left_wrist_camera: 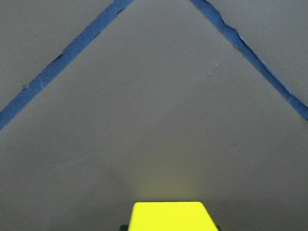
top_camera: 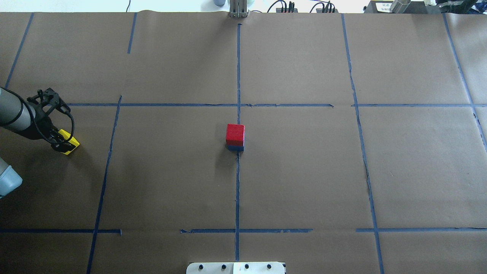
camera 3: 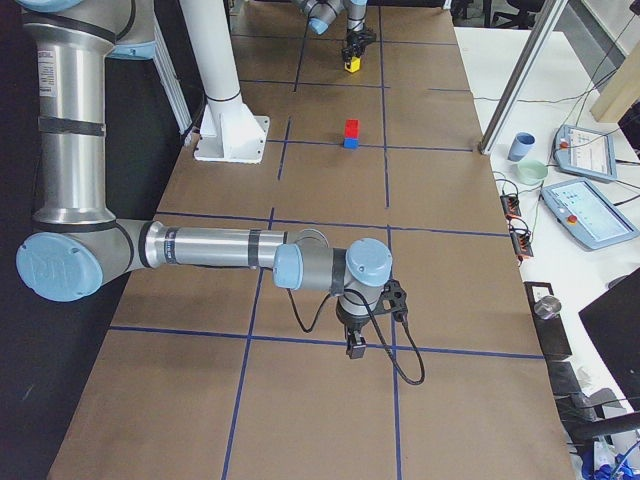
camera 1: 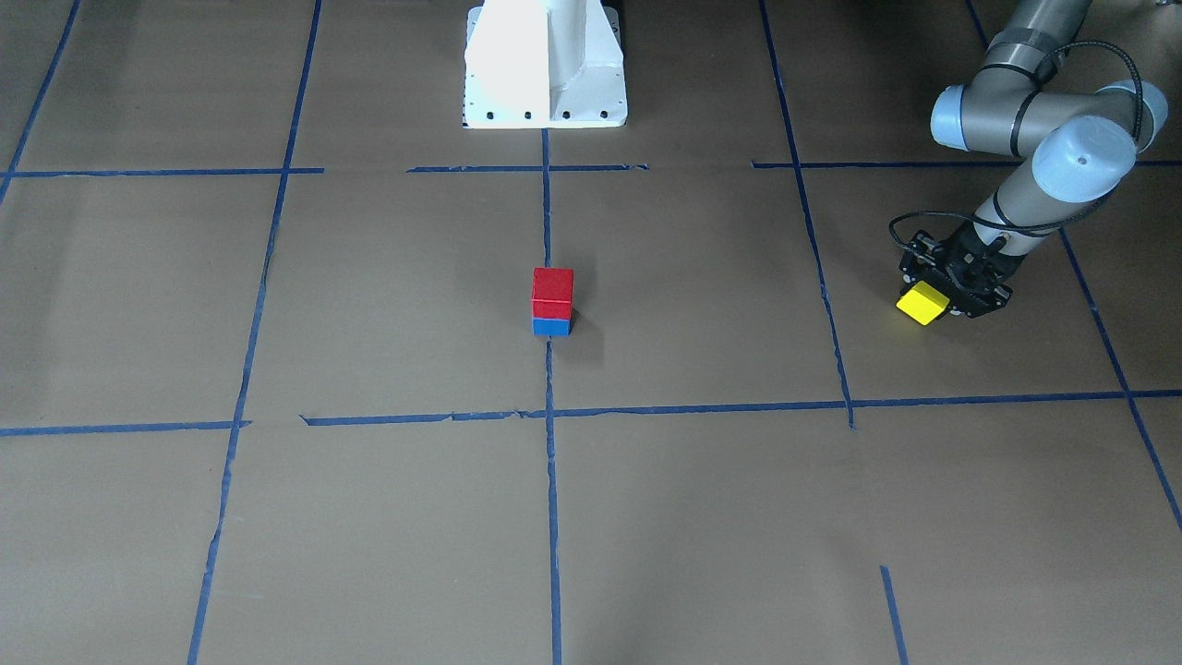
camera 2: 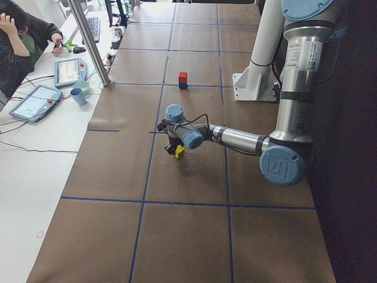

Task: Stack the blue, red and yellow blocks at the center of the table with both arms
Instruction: 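Carry the yellow cube with the left gripper above the red cube, then lower the yellow cube onto the red cube and open the left gripper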

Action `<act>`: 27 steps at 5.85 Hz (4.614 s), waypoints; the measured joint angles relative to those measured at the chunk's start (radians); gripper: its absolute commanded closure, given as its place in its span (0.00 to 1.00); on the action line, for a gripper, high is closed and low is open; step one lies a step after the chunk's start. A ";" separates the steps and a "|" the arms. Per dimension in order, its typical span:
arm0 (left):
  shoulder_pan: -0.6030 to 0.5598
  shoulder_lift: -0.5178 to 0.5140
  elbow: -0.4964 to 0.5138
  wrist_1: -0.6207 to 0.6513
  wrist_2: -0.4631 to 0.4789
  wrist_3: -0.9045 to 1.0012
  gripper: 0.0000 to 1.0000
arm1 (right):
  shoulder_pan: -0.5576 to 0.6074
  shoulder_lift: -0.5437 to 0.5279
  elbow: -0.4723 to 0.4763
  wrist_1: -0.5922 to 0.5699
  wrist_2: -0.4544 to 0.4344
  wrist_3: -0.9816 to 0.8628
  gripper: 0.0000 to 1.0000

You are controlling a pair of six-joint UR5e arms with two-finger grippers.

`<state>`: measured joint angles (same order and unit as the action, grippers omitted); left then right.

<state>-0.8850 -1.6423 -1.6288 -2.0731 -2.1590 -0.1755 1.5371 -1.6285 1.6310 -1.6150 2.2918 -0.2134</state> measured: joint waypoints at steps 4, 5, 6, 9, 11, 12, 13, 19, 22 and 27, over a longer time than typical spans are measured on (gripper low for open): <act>0.069 -0.322 -0.082 0.291 0.023 -0.664 0.94 | 0.000 -0.002 0.000 0.004 0.000 0.000 0.00; 0.126 -0.444 -0.087 0.407 0.070 -0.788 0.94 | 0.000 -0.002 0.000 0.004 0.000 0.000 0.00; 0.200 -0.568 -0.084 0.520 0.140 -0.891 0.93 | 0.000 -0.002 0.000 0.004 0.000 0.000 0.00; 0.317 -0.824 0.010 0.673 0.252 -1.018 0.92 | 0.000 -0.002 -0.001 0.004 0.001 0.000 0.00; 0.337 -0.883 0.091 0.679 0.273 -1.013 0.91 | 0.000 -0.002 -0.001 0.004 0.000 0.000 0.00; 0.338 -0.888 0.106 0.676 0.273 -1.007 0.87 | 0.000 -0.002 -0.001 0.004 0.000 0.000 0.00; 0.339 -0.889 0.111 0.674 0.271 -0.996 0.86 | 0.000 -0.002 -0.002 0.004 0.000 0.000 0.00; 0.337 -0.889 0.146 0.625 0.268 -0.978 0.42 | 0.000 -0.002 -0.006 0.004 0.000 0.000 0.00; 0.337 -0.888 0.147 0.625 0.269 -0.978 0.00 | 0.000 -0.002 -0.006 0.004 0.000 0.000 0.00; 0.300 -0.871 0.039 0.660 0.256 -0.953 0.00 | 0.000 -0.002 -0.006 0.004 0.000 0.000 0.00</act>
<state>-0.5852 -2.5137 -1.5896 -1.4131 -1.9032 -1.1283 1.5371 -1.6306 1.6251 -1.6107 2.2918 -0.2132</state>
